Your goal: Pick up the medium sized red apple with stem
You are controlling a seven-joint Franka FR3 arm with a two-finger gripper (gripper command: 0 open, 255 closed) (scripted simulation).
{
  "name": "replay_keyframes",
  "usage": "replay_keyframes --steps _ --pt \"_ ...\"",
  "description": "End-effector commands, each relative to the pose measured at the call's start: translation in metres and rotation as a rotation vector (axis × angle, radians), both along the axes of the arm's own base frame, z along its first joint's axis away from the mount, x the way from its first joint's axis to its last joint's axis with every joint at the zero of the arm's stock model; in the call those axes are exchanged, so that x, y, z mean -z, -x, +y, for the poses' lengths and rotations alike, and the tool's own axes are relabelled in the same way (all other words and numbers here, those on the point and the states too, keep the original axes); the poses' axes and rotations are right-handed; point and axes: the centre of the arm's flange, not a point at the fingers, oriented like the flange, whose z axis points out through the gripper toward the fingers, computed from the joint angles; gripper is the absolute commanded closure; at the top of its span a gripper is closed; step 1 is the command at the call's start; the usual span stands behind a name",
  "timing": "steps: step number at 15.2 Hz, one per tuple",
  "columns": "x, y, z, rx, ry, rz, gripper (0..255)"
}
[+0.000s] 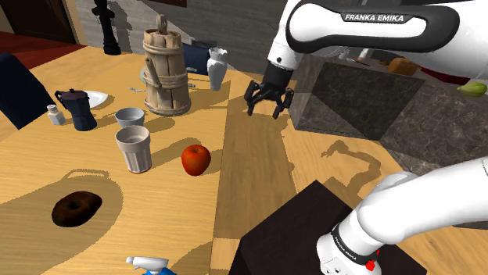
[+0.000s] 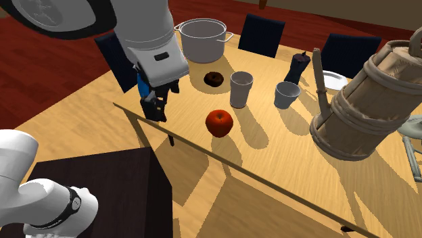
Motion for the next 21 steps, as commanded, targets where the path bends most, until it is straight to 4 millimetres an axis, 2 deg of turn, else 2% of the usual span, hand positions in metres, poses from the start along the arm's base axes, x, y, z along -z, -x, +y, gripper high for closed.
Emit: replay_keyframes --steps 1,11,19,21 --pt "0.016 -0.017 0.018 0.079 -0.018 0.034 0" --pt "0.098 -0.109 0.071 0.444 -0.103 0.198 0" --pt "0.173 -0.184 0.094 0.737 -0.171 0.33 0" --pt "0.184 -0.189 0.095 0.759 -0.176 0.339 0"
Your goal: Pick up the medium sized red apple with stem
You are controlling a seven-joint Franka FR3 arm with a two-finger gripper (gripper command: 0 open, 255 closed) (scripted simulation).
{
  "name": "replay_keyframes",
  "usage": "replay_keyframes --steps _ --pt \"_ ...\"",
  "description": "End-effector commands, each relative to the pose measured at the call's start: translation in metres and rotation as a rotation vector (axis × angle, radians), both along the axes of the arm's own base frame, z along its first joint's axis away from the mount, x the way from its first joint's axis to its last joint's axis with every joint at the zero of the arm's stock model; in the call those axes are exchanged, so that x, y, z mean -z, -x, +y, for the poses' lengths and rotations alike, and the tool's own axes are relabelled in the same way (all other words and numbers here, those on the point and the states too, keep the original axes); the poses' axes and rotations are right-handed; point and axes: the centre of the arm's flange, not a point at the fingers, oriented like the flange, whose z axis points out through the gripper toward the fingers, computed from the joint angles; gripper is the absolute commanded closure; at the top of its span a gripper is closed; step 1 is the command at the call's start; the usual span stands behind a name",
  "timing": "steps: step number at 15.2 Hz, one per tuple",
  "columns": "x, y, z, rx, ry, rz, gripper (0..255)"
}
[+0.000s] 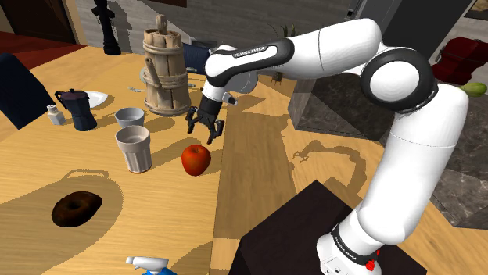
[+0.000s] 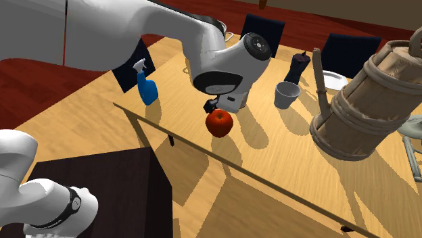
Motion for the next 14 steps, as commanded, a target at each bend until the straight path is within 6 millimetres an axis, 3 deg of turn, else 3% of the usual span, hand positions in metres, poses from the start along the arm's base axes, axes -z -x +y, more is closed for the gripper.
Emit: replay_keyframes --steps 1,8,9,14 --pt "0.011 -0.003 0.002 0.016 -0.004 0.007 0" --pt "0.041 -0.003 0.002 0.016 -0.004 0.007 0" --pt "0.041 -0.003 0.002 0.016 -0.004 0.007 255" --pt "0.041 -0.003 0.002 0.016 -0.004 0.007 255"
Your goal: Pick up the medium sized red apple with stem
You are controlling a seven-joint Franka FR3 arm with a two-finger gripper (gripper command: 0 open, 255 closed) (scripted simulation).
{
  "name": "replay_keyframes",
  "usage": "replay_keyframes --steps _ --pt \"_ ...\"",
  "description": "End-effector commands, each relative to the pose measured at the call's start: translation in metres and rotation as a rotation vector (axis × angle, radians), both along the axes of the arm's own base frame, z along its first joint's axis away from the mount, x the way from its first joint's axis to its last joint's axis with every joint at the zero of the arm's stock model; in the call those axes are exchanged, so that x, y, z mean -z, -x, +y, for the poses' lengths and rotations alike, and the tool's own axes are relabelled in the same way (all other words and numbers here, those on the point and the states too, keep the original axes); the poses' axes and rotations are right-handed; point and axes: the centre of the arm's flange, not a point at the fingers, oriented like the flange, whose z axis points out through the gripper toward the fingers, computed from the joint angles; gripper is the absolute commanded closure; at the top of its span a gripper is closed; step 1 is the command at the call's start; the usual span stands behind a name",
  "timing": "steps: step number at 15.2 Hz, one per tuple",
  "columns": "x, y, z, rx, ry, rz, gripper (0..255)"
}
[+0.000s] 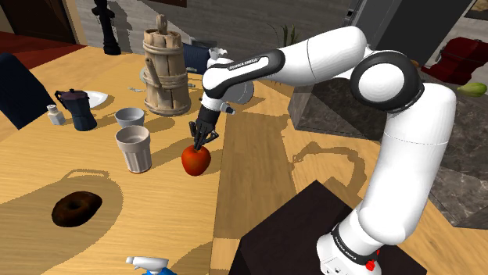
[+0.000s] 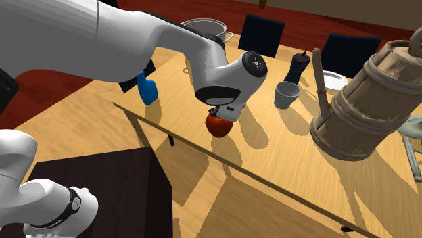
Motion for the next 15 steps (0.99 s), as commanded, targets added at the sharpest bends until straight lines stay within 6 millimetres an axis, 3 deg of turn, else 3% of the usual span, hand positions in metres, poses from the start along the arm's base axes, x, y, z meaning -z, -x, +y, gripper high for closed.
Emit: replay_keyframes --steps 1,4,15 --pt "0.0 0.0 0.0 0.0 0.0 0.0 255" --pt "0.0 0.0 0.0 0.0 0.0 0.0 255" --pt "-0.059 0.0 0.0 0.0 0.0 0.0 255"
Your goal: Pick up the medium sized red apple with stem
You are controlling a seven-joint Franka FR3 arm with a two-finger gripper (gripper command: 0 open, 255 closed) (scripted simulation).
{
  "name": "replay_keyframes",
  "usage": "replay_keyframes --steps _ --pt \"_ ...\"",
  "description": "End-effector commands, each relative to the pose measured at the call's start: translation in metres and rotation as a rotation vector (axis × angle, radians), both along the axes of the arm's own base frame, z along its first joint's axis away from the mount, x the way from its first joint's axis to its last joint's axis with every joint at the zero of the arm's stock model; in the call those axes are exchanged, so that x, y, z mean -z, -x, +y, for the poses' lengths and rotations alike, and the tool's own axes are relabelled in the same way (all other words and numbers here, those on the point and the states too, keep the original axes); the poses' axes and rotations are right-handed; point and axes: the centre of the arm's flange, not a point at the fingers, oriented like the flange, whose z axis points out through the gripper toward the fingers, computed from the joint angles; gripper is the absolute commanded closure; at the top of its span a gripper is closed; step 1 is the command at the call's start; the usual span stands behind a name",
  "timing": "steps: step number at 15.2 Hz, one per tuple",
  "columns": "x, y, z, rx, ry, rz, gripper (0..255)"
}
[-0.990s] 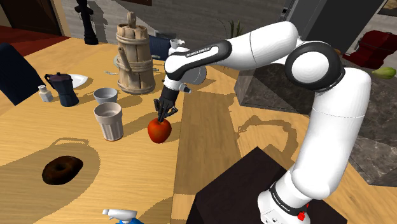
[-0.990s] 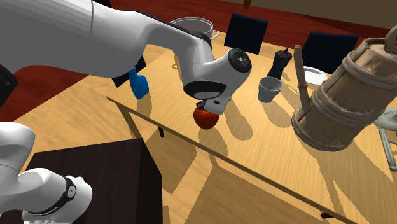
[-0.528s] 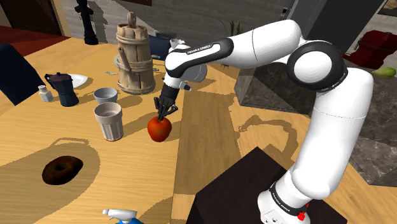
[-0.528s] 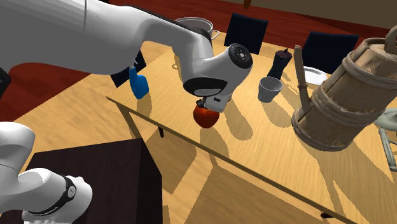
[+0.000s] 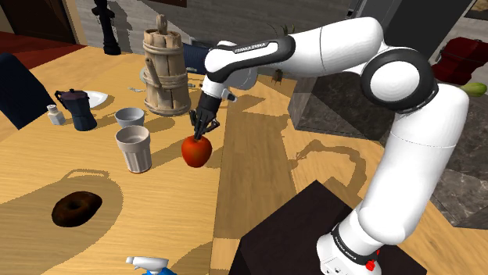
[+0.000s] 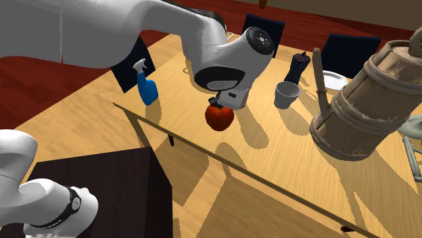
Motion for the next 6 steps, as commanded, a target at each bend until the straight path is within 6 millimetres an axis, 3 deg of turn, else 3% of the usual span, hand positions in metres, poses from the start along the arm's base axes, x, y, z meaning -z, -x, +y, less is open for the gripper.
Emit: replay_keyframes --steps 1,6 --pt "-0.011 0.0 0.0 0.0 0.0 0.0 255" --pt "-0.027 0.0 0.0 0.0 0.0 0.0 255"
